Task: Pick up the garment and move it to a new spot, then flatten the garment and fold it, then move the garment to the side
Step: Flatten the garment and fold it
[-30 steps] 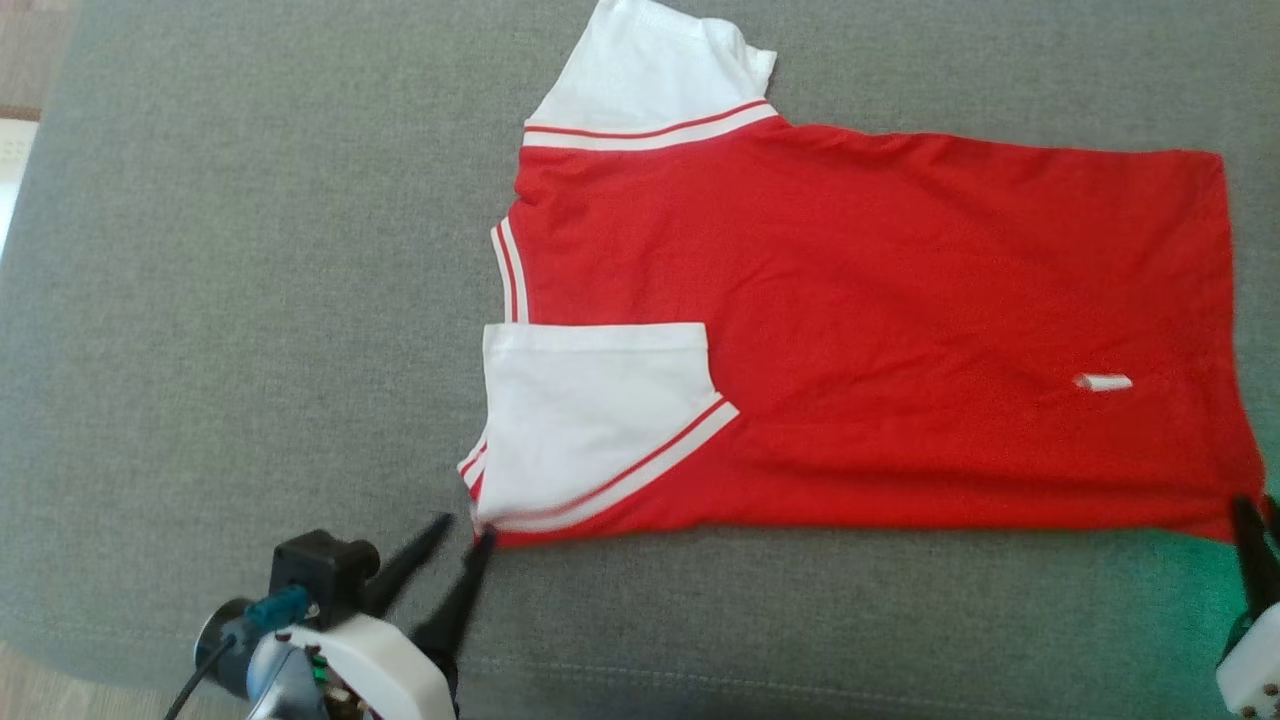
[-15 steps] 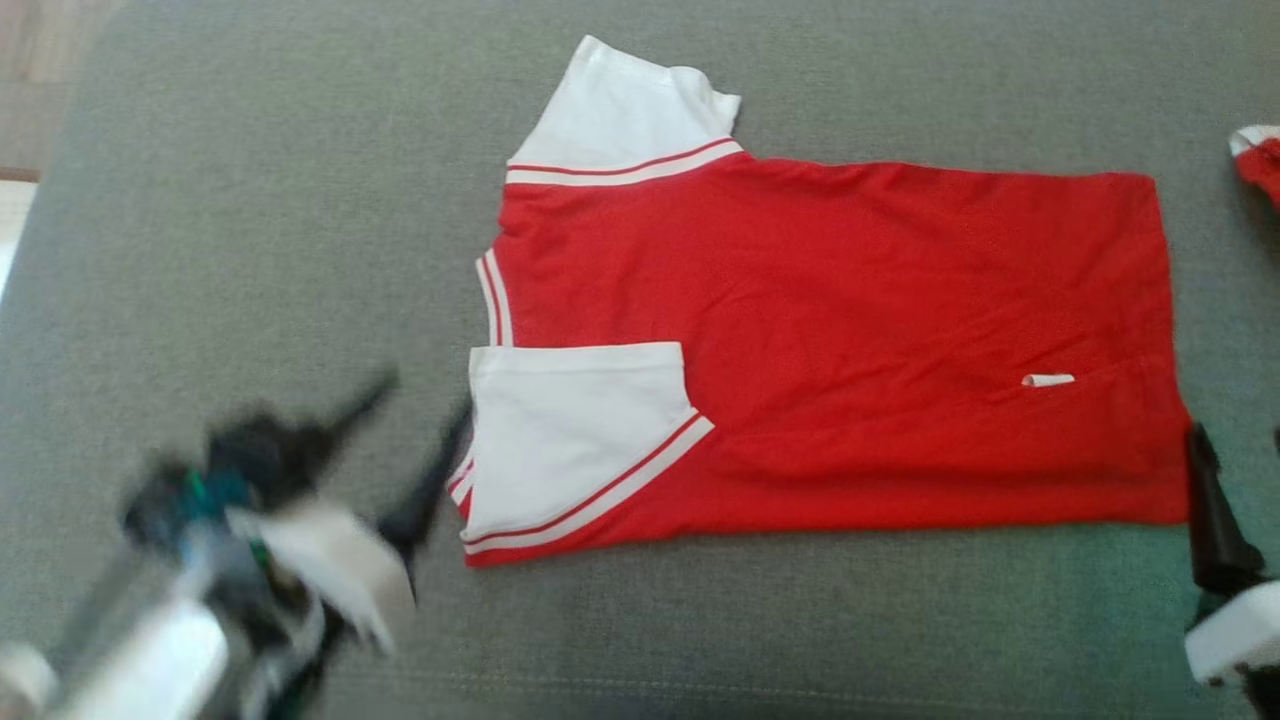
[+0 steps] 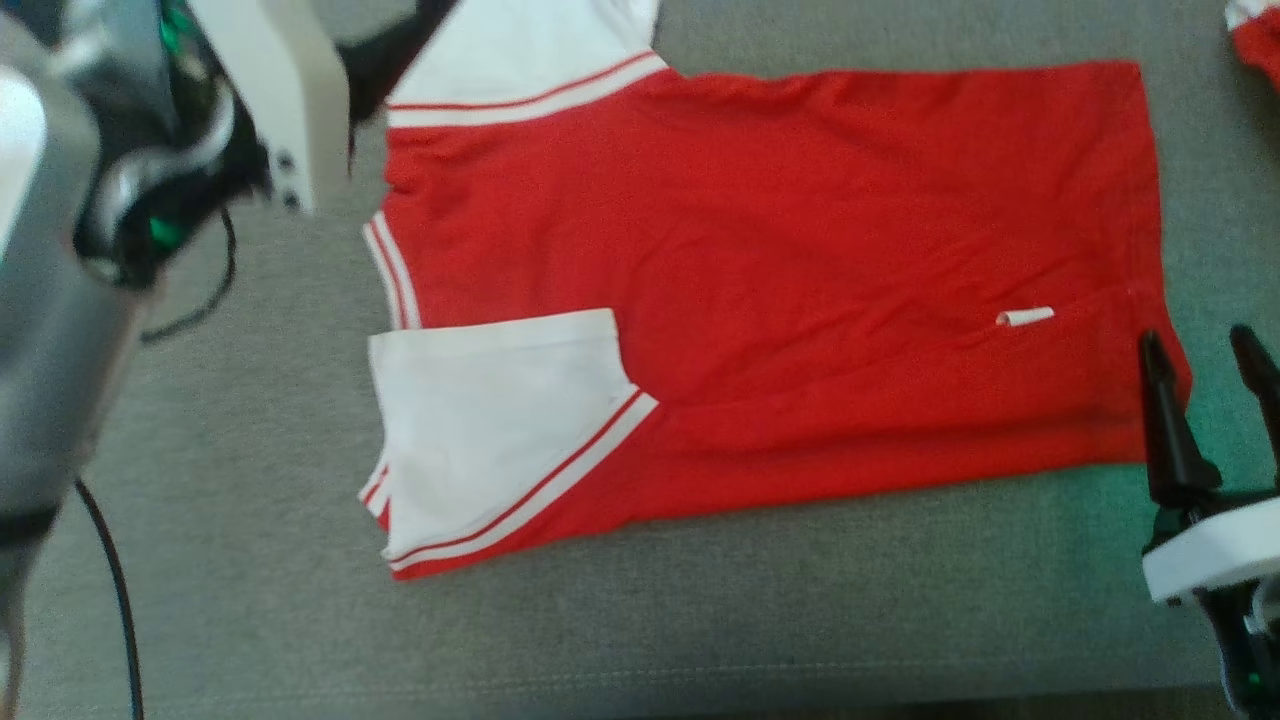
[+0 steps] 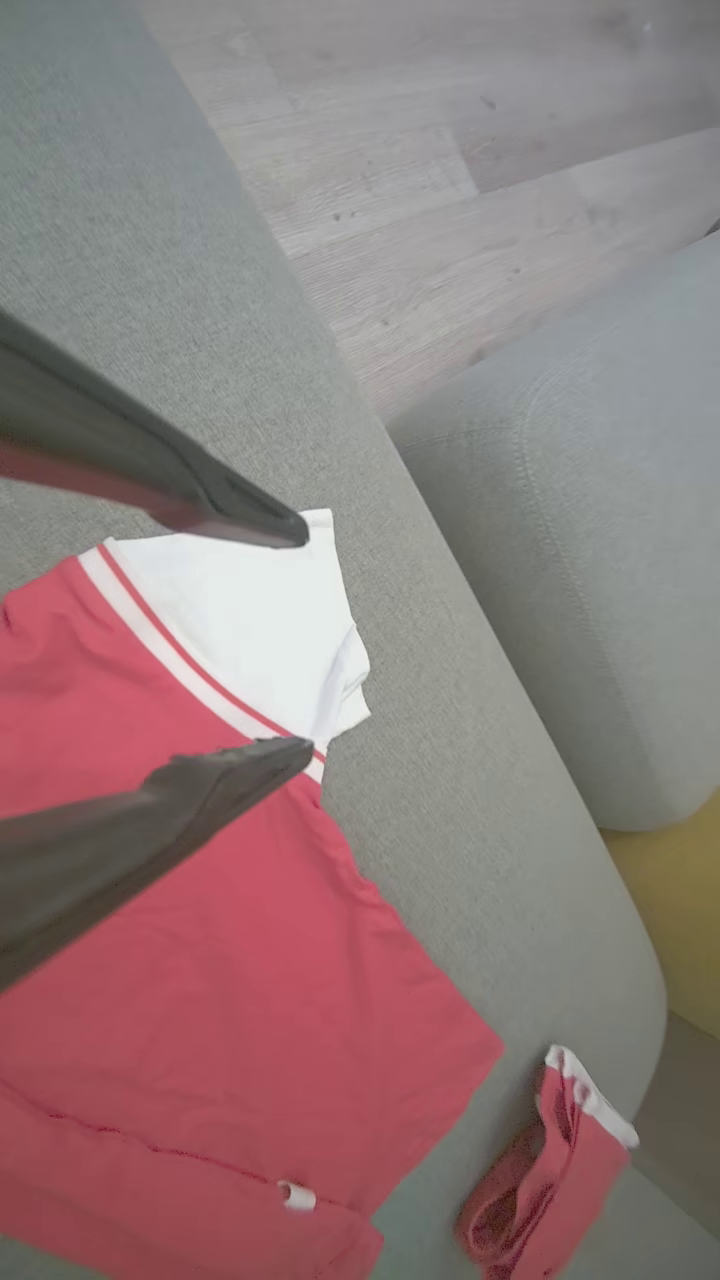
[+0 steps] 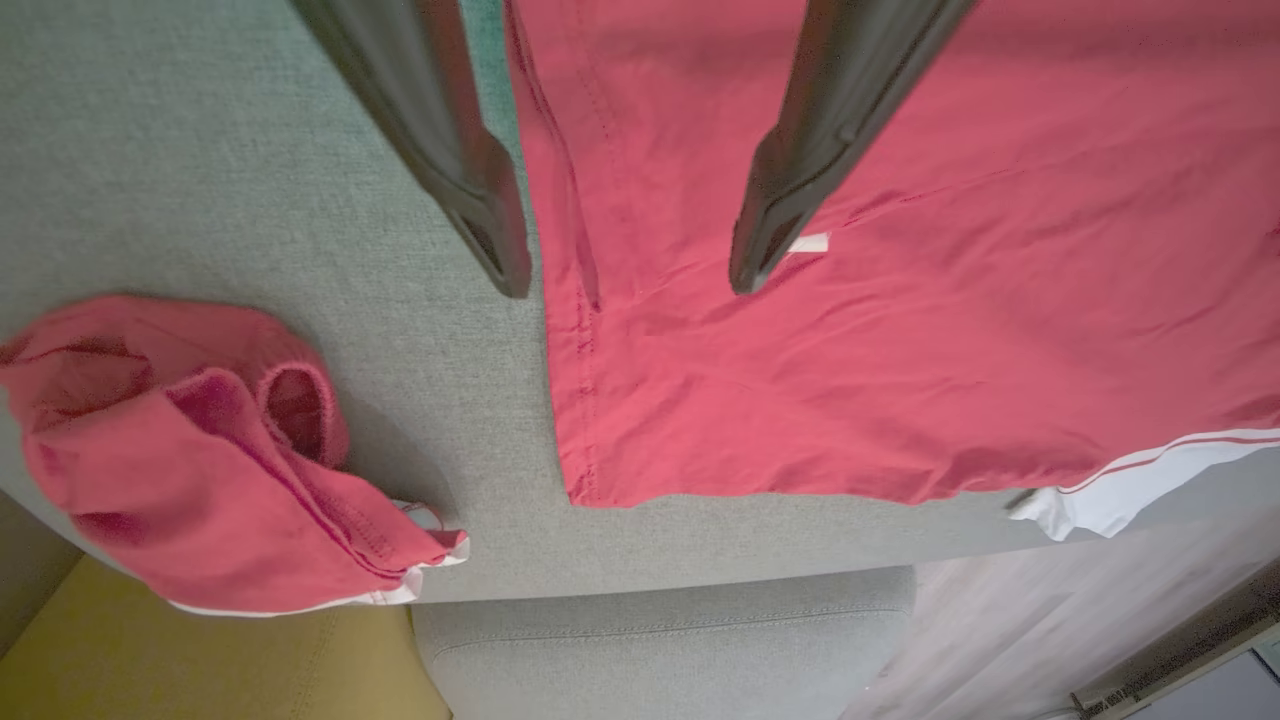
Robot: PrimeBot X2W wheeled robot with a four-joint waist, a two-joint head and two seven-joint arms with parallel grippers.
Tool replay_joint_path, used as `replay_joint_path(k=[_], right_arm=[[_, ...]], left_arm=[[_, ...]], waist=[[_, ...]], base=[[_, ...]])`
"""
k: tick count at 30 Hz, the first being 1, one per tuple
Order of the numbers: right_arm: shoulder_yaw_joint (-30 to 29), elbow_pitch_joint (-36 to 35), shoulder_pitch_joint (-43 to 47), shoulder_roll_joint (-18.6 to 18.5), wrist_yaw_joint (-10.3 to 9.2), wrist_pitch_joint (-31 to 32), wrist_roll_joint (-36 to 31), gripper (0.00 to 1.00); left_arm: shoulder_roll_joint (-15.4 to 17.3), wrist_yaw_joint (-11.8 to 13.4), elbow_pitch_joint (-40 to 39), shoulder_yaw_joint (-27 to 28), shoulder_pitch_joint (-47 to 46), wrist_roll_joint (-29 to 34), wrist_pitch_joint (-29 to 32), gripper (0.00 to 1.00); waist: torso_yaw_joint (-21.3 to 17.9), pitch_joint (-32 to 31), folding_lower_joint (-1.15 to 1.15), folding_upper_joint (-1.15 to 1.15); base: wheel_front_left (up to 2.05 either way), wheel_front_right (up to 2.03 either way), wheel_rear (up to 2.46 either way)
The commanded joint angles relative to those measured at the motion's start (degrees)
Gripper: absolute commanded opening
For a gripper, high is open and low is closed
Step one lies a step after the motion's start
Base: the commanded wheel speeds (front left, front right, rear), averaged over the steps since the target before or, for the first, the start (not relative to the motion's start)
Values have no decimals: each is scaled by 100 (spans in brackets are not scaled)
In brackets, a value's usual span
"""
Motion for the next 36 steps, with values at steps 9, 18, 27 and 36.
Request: replay_joint_path(k=[9, 18, 27, 36], right_arm=[[338, -209, -478, -113, 39, -187, -14, 100], [420, -196, -664, -80, 39, -280, 23, 100], [515, -147, -776, -54, 39, -326, 11, 100], [494, -105, -807, -29, 39, -359, -14, 100]], left_arm=[[186, -46, 1606, -251, -1617, -49, 214, 100], [385, -47, 2788, -494, -2271, -42, -211, 100], [623, -48, 3285, -922, -2667, -175, -351, 100], [642, -48, 3347, -1227, -2873, -470, -493, 100]], waist=[[-674, 966, 0, 0], [-947, 1371, 0, 0], [-1053, 1527, 0, 0], [-1082, 1625, 0, 0]], base=[[0, 0, 0], [0, 0, 0], [0, 0, 0], [0, 0, 0]])
